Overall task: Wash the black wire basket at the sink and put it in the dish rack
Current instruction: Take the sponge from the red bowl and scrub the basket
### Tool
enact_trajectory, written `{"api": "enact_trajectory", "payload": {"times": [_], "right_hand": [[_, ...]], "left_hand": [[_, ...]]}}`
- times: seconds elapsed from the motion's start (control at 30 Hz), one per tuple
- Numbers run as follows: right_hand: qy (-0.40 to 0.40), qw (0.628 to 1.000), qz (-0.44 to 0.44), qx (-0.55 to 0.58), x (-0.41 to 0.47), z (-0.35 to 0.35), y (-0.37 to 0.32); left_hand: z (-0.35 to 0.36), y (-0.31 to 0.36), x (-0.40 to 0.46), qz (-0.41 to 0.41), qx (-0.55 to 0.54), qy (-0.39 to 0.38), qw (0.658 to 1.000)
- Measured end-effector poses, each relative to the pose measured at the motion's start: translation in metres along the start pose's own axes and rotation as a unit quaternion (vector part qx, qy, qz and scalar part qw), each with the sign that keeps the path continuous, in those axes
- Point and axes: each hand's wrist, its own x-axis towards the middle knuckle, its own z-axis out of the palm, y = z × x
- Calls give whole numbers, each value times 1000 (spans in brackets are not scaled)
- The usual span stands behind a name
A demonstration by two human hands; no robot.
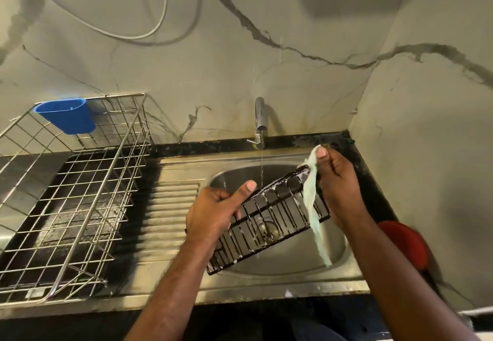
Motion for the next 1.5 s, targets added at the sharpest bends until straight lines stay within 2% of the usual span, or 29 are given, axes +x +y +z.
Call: {"api": "enact_trajectory", "payload": {"times": [0.07,0.13,0.23,0.33,0.37,0.5,0.63,1.0,1.07,1.3,1.4,1.5], "right_hand": [[14,999,-31,-40,8,-5,9],[0,993,-61,-104,18,-10,20],[20,978,-51,-200,33,-18,37],[78,972,-23,-218,41,-28,52],[99,972,-13,-211,44,-32,56],[131,990,58,8,46,-50,56],[164,983,77,42,28,-75,61],[351,900,110,235,-31,-156,58],[370,894,97,232,-42,-168,53],[345,918,14,193,-68,-185,32],[337,933,-40,119,-69,-187,19],[341,938,-55,36,-69,-186,13]], "left_hand": [[-1,1,2,1,-82,-30,996],[-1,1,6,8,-94,-29,995],[1,1,12,5,-97,-24,995],[4,2,17,1,-108,-17,994],[5,2,19,-2,-109,-12,994],[16,-6,22,-19,-116,5,993],[30,-14,19,-40,-107,4,993],[92,-1,5,26,24,-14,999],[103,3,1,43,31,-24,998],[130,14,-10,58,20,-49,997],[135,15,-13,59,23,-56,996],[138,15,-14,58,22,-57,996]]}}
